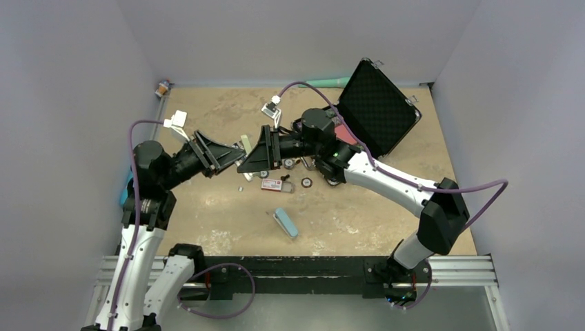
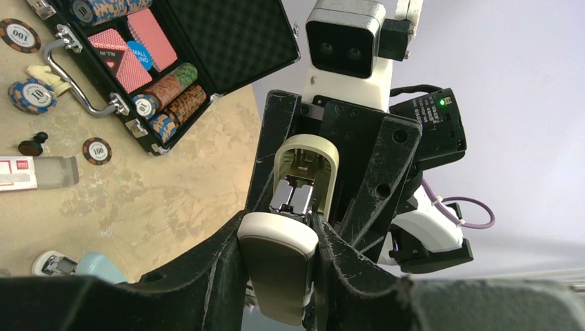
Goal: Unload the staples from the stapler
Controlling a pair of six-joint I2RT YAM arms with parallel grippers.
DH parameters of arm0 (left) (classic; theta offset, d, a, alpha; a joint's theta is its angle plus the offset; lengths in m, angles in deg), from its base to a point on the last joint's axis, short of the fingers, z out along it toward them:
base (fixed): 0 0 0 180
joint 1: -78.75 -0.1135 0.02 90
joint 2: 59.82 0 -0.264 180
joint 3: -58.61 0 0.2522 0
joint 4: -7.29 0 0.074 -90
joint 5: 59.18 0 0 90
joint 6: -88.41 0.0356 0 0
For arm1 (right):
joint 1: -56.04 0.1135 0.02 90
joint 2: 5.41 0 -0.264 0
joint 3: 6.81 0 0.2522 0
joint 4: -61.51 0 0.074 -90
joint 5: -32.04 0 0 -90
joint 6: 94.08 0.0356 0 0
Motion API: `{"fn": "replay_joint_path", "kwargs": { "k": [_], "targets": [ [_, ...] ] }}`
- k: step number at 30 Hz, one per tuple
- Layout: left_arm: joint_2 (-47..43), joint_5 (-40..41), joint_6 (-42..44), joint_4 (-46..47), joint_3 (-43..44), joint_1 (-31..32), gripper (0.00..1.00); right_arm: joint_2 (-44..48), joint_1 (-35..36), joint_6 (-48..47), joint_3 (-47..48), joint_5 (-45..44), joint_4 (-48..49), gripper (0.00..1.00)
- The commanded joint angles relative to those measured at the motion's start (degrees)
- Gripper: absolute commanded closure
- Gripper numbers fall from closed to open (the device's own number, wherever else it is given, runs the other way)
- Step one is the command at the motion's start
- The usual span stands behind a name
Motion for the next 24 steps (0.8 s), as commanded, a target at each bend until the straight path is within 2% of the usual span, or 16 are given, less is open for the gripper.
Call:
{"fn": "replay_joint_path", "kwargs": {
  "k": [1,9,11,15,21,22,24],
  "targets": [
    [-0.6,-0.34,1.51,1.43,3.18,-0.02,1.0,2.88,0.2,-0.46,-0.42,0.16,2.72,0.46],
    [-0.48,-0.38,2.23,0.81,3.35,-0.02,1.0,3.81,0.12,-0.85,-0.55,1.22,4.45,0.48],
    [-0.27,-0.43,2.37,0.66,3.45,-0.01,1.0,4.07,0.11,-0.74,-0.88,1.22,5.13,0.52],
    [-0.17,-0.23,2.51,0.72,3.28,0.02,1.0,4.04,0.12,-0.51,-1.37,1.77,5.87,0.76],
    [0.11,1.59,2.68,-1.08,3.74,0.02,0.98,4.03,0.12,-0.77,-2.23,2.31,5.12,1.0],
    [0.35,1.71,3.05,-1.91,4.14,-0.02,0.84,4.1,0.12,-1.04,-2.29,2.27,4.66,1.0],
    [0.69,2.05,4.21,-4.2,5.1,-0.02,0.38,4.49,0.11,-1.63,-2.34,2.12,3.58,1.0]
  ]
}}
